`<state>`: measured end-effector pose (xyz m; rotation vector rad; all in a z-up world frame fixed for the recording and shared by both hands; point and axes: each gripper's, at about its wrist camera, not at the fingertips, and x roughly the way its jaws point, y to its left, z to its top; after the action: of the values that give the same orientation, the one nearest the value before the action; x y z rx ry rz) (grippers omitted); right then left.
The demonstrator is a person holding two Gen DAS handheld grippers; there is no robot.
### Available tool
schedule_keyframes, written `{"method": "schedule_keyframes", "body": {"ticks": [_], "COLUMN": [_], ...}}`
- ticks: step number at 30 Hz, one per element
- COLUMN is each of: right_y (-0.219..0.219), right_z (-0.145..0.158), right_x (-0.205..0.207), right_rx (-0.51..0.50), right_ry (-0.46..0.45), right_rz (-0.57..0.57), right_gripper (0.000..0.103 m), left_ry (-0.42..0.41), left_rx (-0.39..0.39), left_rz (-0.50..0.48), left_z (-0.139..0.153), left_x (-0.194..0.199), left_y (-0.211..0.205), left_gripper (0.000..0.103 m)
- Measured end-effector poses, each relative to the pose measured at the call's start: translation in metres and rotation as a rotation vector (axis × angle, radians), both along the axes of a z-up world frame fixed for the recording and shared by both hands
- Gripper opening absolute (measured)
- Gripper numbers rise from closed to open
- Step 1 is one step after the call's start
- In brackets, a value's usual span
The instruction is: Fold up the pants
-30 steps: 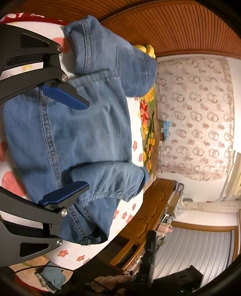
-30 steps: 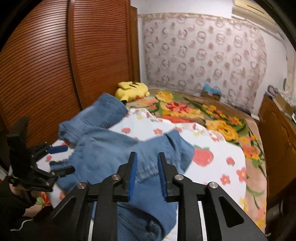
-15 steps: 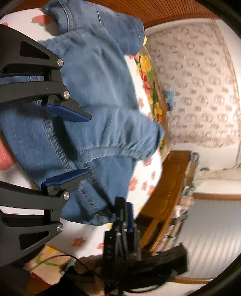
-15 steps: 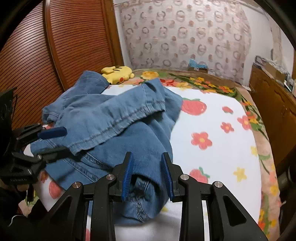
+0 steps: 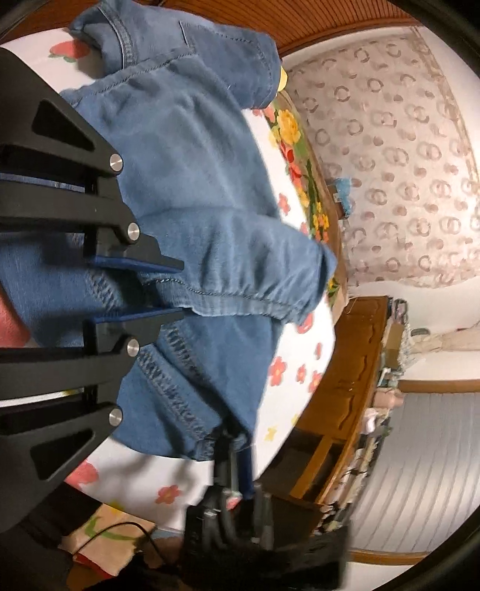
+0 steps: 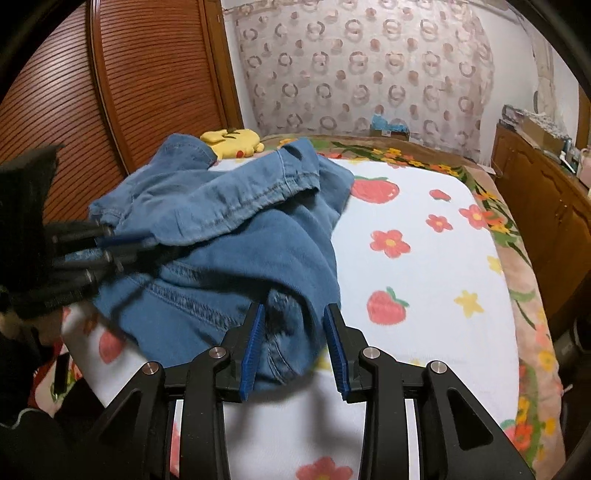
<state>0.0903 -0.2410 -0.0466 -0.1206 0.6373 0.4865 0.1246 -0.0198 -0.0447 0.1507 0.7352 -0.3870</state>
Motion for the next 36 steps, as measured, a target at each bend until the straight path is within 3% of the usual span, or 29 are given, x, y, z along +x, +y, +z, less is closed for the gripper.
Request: {"method": "schedule_keyframes", "body": {"ticks": [5, 10, 14, 20, 23, 29, 36], "right_y": [0.001, -0.002, -0.005, -0.018, -0.029, -0.029, -0.029], "right_z": [-0.004, -0.003, -0.005, -0.003, -0.004, -0.008, -0.015], "right_x": [0.01, 0.007, -0.002, -0.012, -0.015, -0.022, -0.02], "right_rx": [0.005, -0.001, -0.021, 0.012, 0.048, 0.026, 0.031], "right_ry": [0.022, -0.007, -0.029, -0.03, -0.02, -0.036, -0.01], "right_rz": [-0.012, -0.001, 0.024, 0.015, 0.03, 0.039, 0.05], "right_gripper": [0.035, 0.012, 0.011, 0.005, 0.004, 0.002, 0.002], "left_ry": [-0.036, -0.094, -0.162, -0.185, -0.159, -0.13, -0.009], "left_rx": [-0.014, -0.053, -0.093, -0.125, -0.17, -0.164, -0.115], "left_rz": [0.024, 0.088, 0.155, 0.172, 0.173, 0.193, 0.231], "left_z": [0.015, 0.038, 0.063, 0.077, 0.073, 0.055, 0.003], "left_x": [0.001, -0.002, -0.013, -0.039, -0.049, -0.063, -0.052], "left_y": [0.01, 0.029, 0.049, 0.066, 0.074, 0.077, 0.081], "left_gripper": [0.014, 0.011, 0.011, 0.011, 0.011, 0.011, 0.011]}}
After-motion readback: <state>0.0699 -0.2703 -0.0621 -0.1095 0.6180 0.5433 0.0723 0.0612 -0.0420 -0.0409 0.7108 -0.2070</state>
